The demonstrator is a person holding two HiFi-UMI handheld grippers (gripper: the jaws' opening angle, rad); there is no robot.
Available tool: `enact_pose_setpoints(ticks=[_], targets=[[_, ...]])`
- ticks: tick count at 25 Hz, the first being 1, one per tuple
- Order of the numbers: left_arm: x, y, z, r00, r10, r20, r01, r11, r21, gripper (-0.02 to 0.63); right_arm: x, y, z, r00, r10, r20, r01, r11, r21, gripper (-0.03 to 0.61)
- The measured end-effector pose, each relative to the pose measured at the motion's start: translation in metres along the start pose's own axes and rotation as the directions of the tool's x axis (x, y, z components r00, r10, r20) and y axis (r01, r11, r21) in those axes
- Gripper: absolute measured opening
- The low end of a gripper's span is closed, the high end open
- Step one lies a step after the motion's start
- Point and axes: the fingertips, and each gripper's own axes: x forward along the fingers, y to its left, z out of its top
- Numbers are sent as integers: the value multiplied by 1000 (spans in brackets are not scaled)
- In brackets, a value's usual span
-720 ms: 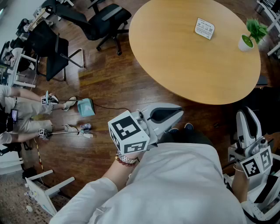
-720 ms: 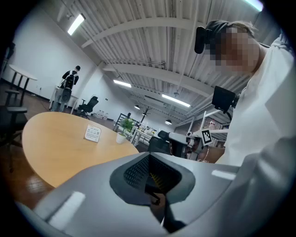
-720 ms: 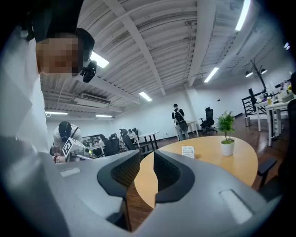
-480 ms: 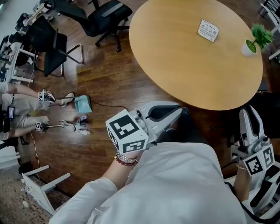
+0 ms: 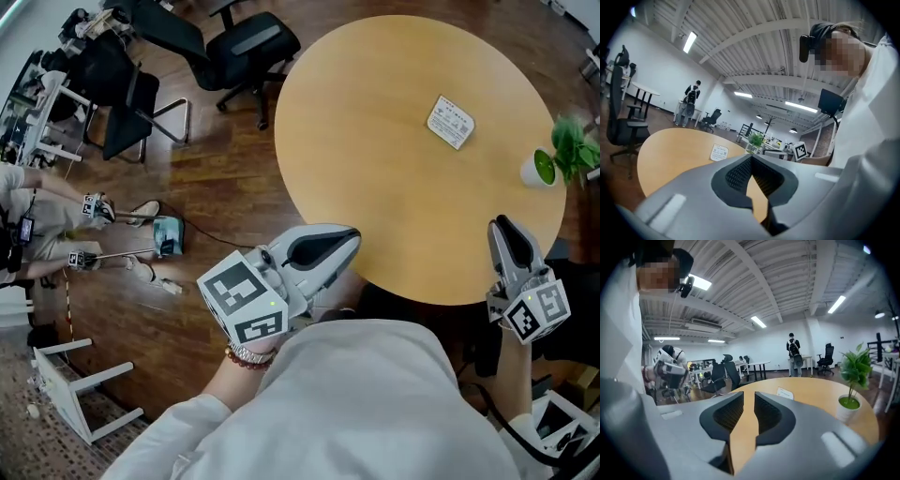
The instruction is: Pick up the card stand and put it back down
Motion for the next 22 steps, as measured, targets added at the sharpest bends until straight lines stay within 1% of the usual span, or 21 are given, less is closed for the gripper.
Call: enact_pose_setpoints(ticks=[1,3,6,8,10,12,15,18,22], targets=[[7,4,9,1000,25,18,-24,1000,-5,-20,8,-21,-2,1000,-12,-10,12,1000,-9,60],[23,11,23,998,53,40,-52,998,-20,-20,23,-62,-7,999,-32,-34,32,999,19,72],[44,25,27,996,81,23,-80,996,-39,-20,51,-112,-24,994,-44,-99,50,997,61,86],[53,40,26,993,121,10,-120,991,-63,-20,75,-134,-36,990,-22,-141,35,996,86,96],[59,55,30,987,162,8,-160,984,-81,-20,104,-149,-44,986,14,-164,5,993,116,132],[62,66,34,981,195,-3,-194,977,-84,-20,137,-163,-51,986,38,-165,-9,985,172,150],[69,87,38,974,227,-15,-227,969,-93,-20,177,-190,-62,984,18,-175,24,972,234,163],[74,98,42,969,247,-7,-246,961,-127,-20,204,-210,-65,978,23,-209,26,973,228,170],[68,106,20,950,303,-74,-311,940,-142,-20,235,-206,-78,969,86,-230,-35,976,217,160]])
